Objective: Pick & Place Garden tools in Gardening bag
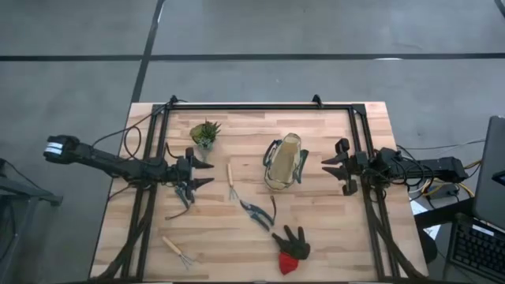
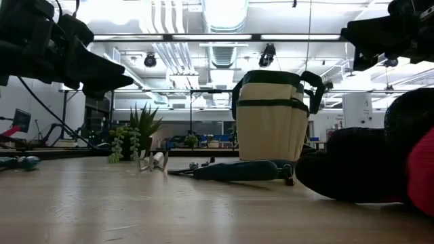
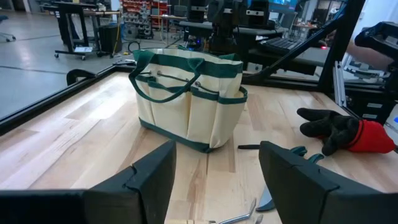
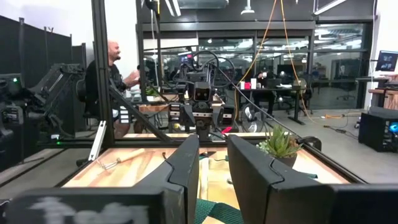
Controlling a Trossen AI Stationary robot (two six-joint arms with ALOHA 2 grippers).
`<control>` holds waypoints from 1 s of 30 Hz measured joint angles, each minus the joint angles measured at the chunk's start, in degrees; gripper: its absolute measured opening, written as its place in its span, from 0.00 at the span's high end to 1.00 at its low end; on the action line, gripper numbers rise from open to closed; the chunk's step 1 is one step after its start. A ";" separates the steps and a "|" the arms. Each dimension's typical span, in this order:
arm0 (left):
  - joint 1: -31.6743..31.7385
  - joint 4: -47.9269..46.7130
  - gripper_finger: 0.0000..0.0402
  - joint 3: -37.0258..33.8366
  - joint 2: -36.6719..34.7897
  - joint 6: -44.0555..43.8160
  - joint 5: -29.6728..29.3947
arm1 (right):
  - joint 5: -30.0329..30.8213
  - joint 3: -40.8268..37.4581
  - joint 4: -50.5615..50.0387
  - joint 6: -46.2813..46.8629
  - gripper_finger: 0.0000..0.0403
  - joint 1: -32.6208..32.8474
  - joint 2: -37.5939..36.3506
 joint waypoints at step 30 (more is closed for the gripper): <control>0.01 -0.01 0.42 0.00 -0.01 0.00 0.00 | -4.10 0.00 0.41 -11.95 0.81 0.30 0.05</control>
